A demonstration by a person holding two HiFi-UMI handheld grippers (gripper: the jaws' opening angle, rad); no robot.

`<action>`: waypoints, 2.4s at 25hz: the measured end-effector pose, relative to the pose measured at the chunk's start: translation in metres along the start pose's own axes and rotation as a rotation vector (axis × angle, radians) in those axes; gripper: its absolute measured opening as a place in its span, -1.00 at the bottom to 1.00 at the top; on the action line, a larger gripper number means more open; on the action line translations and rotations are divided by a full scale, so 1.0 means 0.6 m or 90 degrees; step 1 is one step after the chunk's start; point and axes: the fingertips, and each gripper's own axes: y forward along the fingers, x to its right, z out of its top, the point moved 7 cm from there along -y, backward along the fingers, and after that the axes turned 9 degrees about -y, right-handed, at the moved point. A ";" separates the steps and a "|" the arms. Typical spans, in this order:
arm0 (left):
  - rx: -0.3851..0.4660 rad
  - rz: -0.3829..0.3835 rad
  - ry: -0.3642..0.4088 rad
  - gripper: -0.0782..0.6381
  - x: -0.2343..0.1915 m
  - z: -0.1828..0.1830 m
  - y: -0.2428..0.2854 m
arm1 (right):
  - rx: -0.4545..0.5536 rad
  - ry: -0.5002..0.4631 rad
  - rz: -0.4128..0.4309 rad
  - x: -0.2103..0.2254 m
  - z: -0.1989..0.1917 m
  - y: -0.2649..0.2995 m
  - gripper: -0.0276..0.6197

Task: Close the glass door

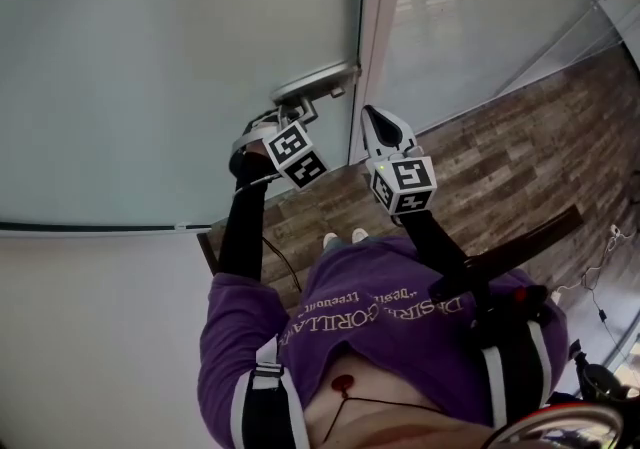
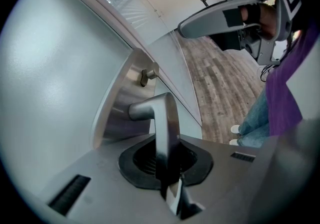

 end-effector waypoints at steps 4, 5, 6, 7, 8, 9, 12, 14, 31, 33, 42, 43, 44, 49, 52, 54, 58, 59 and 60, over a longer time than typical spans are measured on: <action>0.006 -0.004 -0.006 -0.74 0.004 0.005 -0.003 | 0.001 0.002 -0.006 0.001 0.005 0.004 -0.92; 0.009 -0.004 -0.007 -0.74 0.004 0.007 -0.005 | 0.001 0.002 -0.005 0.000 0.007 0.005 -0.92; 0.011 -0.003 -0.010 -0.73 0.003 0.008 -0.007 | 0.002 0.002 -0.005 -0.001 0.010 0.007 -0.92; 0.012 -0.002 -0.013 -0.72 0.001 0.009 -0.010 | 0.003 0.002 -0.004 -0.002 0.013 0.009 -0.92; 0.013 -0.002 -0.017 -0.70 -0.001 0.011 -0.011 | 0.003 0.001 -0.004 -0.003 0.016 0.011 -0.92; 0.012 -0.001 -0.020 -0.70 -0.002 0.012 -0.013 | 0.004 0.001 -0.004 -0.003 0.018 0.012 -0.92; 0.012 0.003 -0.021 -0.69 0.000 0.014 -0.015 | 0.005 0.001 -0.007 0.000 0.020 0.013 -0.92; 0.013 0.005 -0.021 -0.69 0.000 0.017 -0.015 | 0.006 0.001 -0.010 0.002 0.022 0.013 -0.92; 0.020 -0.036 -0.029 -0.69 0.000 0.023 -0.017 | 0.012 0.003 -0.022 -0.001 0.025 0.005 -0.92; 0.018 -0.044 -0.032 -0.69 -0.013 0.027 -0.015 | 0.012 0.005 -0.022 0.000 0.032 0.010 -0.92; 0.014 -0.067 -0.038 -0.69 -0.042 0.031 -0.011 | 0.002 0.010 -0.038 0.007 0.042 0.015 -0.92; 0.014 -0.066 -0.038 -0.69 -0.040 0.031 -0.009 | 0.000 0.010 -0.038 0.008 0.039 0.014 -0.92; 0.014 -0.067 -0.037 -0.69 -0.038 0.030 -0.007 | -0.002 0.010 -0.038 0.009 0.036 0.012 -0.92; 0.020 -0.067 -0.023 -0.69 -0.035 0.030 -0.003 | -0.004 0.010 -0.038 0.010 0.030 0.008 -0.92; 0.033 -0.035 -0.006 -0.69 -0.032 0.028 -0.002 | -0.005 0.012 -0.036 0.009 0.024 0.005 -0.92; 0.032 -0.003 0.005 -0.69 -0.031 0.019 0.000 | -0.007 0.013 -0.033 0.008 0.020 0.004 -0.92; 0.033 0.074 0.035 -0.69 -0.034 -0.009 -0.015 | -0.009 0.011 -0.028 0.006 0.019 0.005 -0.92; 0.039 0.089 0.041 -0.69 -0.033 -0.014 -0.020 | -0.009 0.012 -0.026 0.005 0.018 0.005 -0.92; 0.045 0.102 0.044 -0.69 -0.032 -0.017 -0.024 | -0.009 0.012 -0.025 0.003 0.018 0.006 -0.92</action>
